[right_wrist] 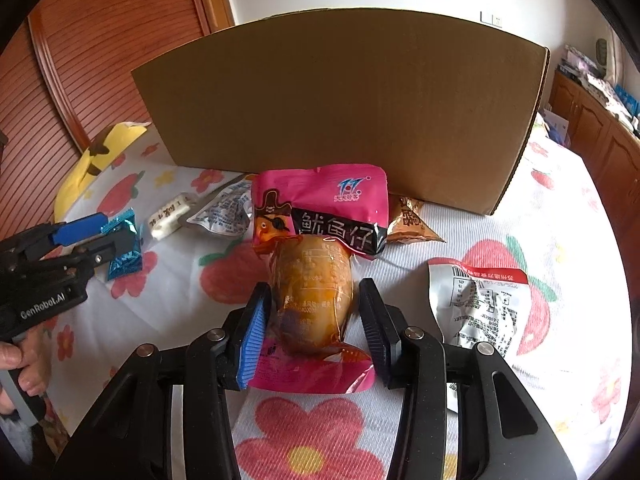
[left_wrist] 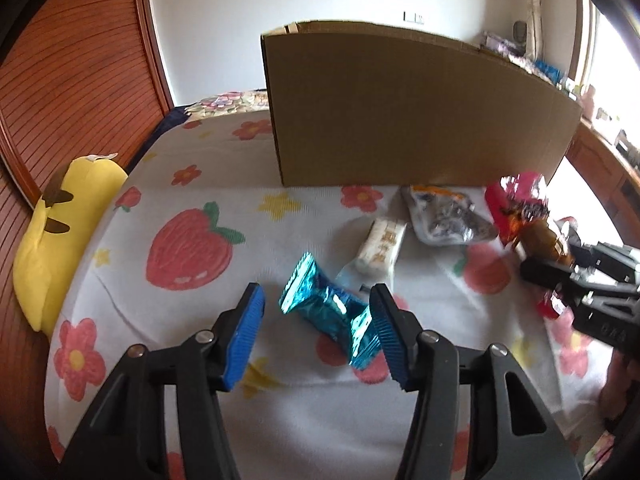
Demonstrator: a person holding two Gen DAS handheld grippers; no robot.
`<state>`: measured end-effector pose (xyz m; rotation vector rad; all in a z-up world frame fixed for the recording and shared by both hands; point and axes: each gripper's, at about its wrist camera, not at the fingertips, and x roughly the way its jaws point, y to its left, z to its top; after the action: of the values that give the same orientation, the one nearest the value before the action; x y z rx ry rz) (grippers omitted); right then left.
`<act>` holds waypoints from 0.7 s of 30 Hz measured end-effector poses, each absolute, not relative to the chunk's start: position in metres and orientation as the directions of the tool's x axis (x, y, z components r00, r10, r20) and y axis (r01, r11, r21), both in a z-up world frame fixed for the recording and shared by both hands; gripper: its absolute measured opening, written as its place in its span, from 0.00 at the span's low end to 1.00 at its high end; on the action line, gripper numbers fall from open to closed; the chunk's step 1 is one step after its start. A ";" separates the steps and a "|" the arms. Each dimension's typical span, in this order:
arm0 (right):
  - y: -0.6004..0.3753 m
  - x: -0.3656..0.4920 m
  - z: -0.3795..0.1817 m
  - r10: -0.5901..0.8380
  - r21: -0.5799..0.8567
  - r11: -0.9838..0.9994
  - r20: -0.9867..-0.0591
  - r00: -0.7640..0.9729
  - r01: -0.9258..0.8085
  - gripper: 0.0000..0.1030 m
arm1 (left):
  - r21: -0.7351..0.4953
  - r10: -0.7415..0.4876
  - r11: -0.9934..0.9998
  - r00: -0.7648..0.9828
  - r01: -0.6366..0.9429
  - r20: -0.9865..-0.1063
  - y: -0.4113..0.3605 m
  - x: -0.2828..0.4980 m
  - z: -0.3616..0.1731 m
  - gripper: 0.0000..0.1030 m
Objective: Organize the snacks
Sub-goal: 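Close the left gripper on the blue foil candy while the right gripper grasps the pink squid packet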
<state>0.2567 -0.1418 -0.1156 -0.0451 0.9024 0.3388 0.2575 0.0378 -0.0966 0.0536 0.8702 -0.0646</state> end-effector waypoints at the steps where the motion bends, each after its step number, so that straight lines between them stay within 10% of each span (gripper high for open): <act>1: -0.140 0.257 -0.116 0.270 0.103 0.946 -0.776 0.570 -0.308 0.44 | 0.019 -0.036 0.997 0.639 0.079 -0.769 0.040 0.257 -0.098 0.53; 21: -0.135 0.259 -0.117 0.249 0.073 0.948 -0.779 0.575 -0.311 0.44 | -0.114 -0.101 0.993 0.601 0.017 -0.793 0.051 0.272 -0.101 0.55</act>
<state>0.2586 -0.1346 -0.1174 -0.0743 0.8999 0.3282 0.2718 0.0510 -0.1005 -0.0977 0.9243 -0.0687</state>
